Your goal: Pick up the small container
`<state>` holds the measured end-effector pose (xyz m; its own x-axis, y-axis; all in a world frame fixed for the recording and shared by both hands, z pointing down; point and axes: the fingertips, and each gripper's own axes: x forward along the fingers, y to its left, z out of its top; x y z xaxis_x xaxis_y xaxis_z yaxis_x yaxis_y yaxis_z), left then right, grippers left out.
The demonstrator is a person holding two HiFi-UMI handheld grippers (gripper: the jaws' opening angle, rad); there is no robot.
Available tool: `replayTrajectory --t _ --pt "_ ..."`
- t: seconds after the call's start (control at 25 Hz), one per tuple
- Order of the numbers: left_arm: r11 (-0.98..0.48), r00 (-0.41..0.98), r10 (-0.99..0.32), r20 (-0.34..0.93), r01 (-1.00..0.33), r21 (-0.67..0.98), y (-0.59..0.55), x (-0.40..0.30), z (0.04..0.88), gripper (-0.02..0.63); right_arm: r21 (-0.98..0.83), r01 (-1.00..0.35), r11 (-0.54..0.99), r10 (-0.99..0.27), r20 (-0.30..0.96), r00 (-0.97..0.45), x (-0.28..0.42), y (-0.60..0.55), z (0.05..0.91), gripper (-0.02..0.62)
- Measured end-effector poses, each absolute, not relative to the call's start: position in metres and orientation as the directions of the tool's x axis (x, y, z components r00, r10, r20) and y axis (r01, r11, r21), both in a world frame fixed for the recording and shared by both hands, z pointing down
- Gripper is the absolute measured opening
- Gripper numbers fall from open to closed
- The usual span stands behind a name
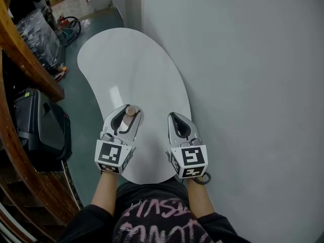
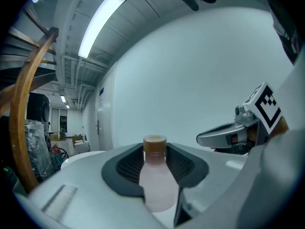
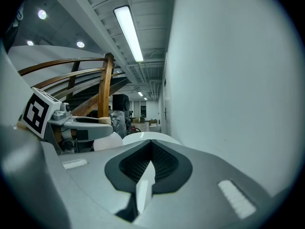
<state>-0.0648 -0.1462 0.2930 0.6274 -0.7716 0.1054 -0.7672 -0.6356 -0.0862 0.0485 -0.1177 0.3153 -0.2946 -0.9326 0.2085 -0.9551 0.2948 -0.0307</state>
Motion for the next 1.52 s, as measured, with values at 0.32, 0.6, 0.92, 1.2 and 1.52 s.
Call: replayTrajectory --t 0.32,0.6,0.92,1.2,1.52 --pt "-0.629 0.622 -0.777 0.1 -0.773 -0.085 -0.146 -0.071 0.283 0.14 -0.028 -0.96 0.279 -0.941 0.192 -0.279 0.051 -0.117 0.305 0.01" --pt "-0.642 0.634 -0.766 0.101 -0.759 -0.109 -0.141 -0.072 0.285 0.139 -0.027 -0.962 0.271 -0.945 0.184 -0.271 0.053 -0.114 0.305 0.009" --pt "-0.646 0.638 -0.763 0.1 -0.755 -0.111 -0.14 -0.07 0.279 0.14 -0.028 -0.968 0.248 -0.953 0.174 -0.249 0.062 -0.113 0.3 0.009" --pt "-0.642 0.634 -0.766 0.106 -0.758 -0.113 -0.141 -0.076 0.278 0.14 -0.031 -0.97 0.241 -0.955 0.172 -0.242 0.061 -0.114 0.297 0.009" --pt "-0.638 0.629 -0.77 0.107 -0.763 -0.102 -0.139 -0.082 0.273 0.14 -0.031 -0.972 0.235 -0.956 0.172 -0.237 0.057 -0.113 0.295 0.009"
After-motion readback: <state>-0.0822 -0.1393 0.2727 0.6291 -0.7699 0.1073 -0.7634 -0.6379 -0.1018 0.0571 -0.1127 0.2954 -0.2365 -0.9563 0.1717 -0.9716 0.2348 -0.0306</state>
